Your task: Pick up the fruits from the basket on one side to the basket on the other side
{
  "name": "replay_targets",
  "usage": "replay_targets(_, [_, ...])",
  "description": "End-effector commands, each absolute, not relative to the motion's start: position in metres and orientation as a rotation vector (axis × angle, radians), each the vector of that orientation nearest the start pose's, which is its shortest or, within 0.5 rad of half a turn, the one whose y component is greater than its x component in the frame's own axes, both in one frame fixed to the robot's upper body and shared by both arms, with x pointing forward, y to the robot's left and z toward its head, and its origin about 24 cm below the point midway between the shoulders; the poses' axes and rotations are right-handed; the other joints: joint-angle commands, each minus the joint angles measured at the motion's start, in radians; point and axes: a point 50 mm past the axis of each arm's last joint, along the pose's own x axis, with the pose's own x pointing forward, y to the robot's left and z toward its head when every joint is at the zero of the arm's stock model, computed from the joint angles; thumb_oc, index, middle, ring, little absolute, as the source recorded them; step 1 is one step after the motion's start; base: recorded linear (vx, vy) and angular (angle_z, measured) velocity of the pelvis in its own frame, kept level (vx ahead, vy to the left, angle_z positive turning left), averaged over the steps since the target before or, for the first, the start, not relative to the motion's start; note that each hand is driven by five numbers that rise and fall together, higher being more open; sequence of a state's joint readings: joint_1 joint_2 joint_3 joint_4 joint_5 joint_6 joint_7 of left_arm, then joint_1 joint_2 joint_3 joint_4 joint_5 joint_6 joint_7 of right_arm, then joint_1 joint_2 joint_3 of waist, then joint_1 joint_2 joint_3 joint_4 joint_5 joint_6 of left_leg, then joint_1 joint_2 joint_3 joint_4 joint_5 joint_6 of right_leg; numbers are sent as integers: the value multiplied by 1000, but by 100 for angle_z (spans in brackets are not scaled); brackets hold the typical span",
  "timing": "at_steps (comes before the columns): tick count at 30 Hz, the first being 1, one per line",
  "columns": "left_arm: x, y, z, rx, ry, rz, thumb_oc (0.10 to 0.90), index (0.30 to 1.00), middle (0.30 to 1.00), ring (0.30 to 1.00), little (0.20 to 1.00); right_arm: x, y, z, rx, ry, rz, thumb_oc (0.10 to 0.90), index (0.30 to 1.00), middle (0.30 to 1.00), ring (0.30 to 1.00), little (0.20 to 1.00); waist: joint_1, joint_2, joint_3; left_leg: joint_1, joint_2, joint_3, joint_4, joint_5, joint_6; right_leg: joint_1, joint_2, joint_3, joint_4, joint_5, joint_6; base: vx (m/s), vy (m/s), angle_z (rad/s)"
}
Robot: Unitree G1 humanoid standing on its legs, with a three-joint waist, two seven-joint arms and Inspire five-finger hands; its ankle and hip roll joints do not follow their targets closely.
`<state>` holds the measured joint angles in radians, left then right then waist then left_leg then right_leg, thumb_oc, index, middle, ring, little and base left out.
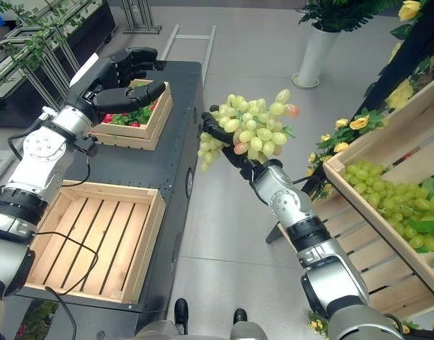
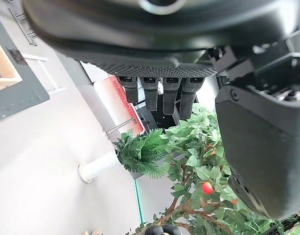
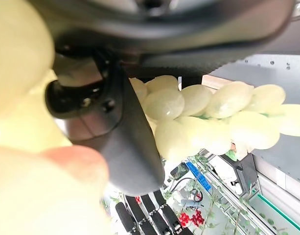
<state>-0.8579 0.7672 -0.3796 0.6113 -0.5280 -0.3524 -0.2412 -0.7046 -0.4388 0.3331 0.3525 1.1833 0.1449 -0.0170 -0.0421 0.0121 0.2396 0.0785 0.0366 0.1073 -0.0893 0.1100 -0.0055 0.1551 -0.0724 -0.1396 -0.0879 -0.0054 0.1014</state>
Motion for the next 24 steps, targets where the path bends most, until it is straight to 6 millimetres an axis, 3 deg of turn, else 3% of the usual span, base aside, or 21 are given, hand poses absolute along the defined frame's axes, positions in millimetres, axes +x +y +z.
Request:
replay_targets(1, [364,256,225,266,-515,-144,800,900,900,900,900,363,-142,175,571,-159,405,400,300,300,300,300,-4,-6,-220,46,-23,-14,2,-160,-21,-32,8,-13,1,-9,-35,-6,7,-8])
replay_targets(12, [357,231,134,49,-301,-106,800,900,900,900,900,350,-126,187,422,-205,524,400,300,300,300,300,-27,-29,-219,52,-19,9,2,-166,-15,-40,15,24,1,0,-33,-3,26,-5])
replay_targets(14, [348,219,97,4,-205,-109,800,900,900,900,900,345,-121,188,380,-195,591,400,300,300,300,300,-38,-37,-217,54,-17,20,2,-167,-12,-45,16,36,1,6,-30,-2,57,-11])
replay_targets(18, [329,204,51,54,-84,-120,800,900,900,900,900,332,-121,196,326,-205,666,400,300,300,300,300,-58,-49,-217,58,-14,44,2,-171,-6,-56,18,67,1,14,-23,1,67,-25])
replay_targets(24, [317,191,32,48,-48,-147,800,900,900,900,900,321,-138,205,256,-247,697,400,300,300,300,300,-94,-58,-206,67,-12,86,2,-181,0,-67,24,111,1,28,-13,13,92,-22])
